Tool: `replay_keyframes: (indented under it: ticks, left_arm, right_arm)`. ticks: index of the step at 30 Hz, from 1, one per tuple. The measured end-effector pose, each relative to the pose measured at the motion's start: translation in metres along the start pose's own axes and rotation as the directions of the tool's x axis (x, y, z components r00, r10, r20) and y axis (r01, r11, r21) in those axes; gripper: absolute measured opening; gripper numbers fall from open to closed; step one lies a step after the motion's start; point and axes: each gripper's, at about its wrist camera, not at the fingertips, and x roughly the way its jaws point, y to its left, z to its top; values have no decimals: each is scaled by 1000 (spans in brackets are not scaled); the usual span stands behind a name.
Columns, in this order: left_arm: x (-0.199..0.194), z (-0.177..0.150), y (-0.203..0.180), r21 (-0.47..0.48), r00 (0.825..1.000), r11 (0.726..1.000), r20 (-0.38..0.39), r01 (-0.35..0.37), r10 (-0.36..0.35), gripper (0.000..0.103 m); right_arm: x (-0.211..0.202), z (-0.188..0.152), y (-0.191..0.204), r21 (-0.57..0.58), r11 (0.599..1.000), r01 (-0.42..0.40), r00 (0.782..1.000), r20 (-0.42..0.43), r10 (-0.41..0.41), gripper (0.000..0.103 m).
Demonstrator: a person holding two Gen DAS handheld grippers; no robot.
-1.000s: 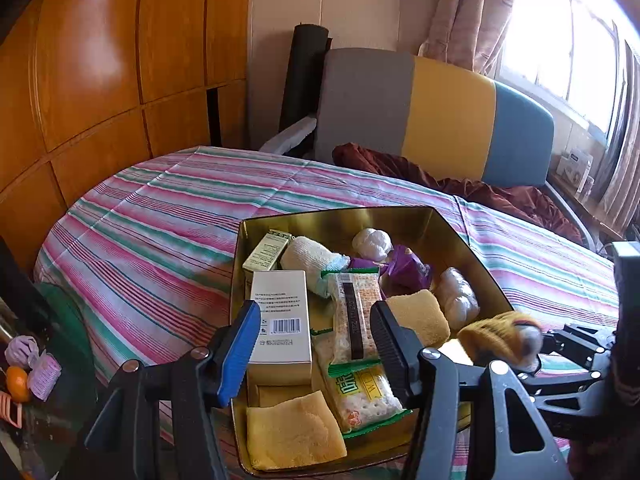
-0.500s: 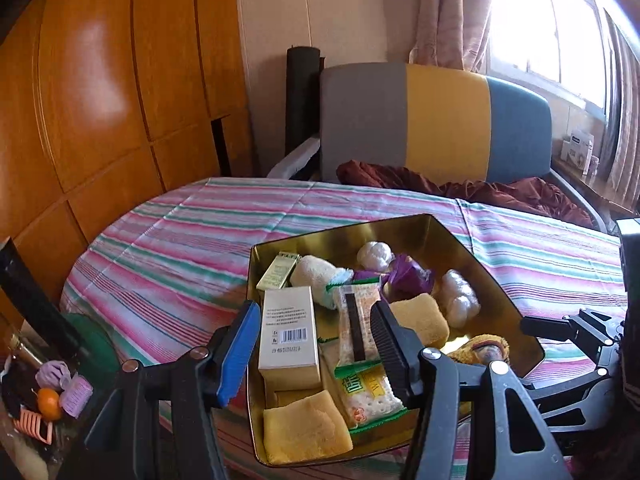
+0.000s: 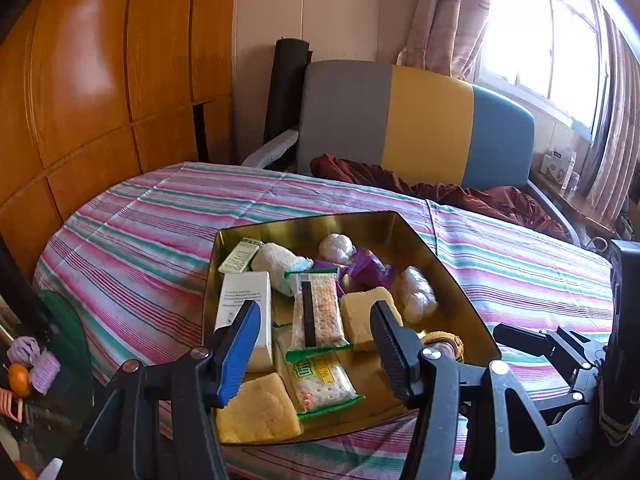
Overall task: Organize objects
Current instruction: 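Carry the yellow sock bundle into the tray and open the right gripper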
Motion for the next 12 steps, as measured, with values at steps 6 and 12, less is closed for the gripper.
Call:
replay_keyframes:
  ticks: [6, 12]
  left_arm:
    - [-6, -3, -1, 0, 997, 999, 52, -52, 52, 57]
    - [-5, 0, 3, -2, 998, 999, 41, -41, 41, 56]
  right_arm:
    - [0, -3, 2, 0, 1000, 7, 1000, -6, -7, 89]
    - [1, -3, 3, 0, 1000, 15, 1000, -8, -15, 89]
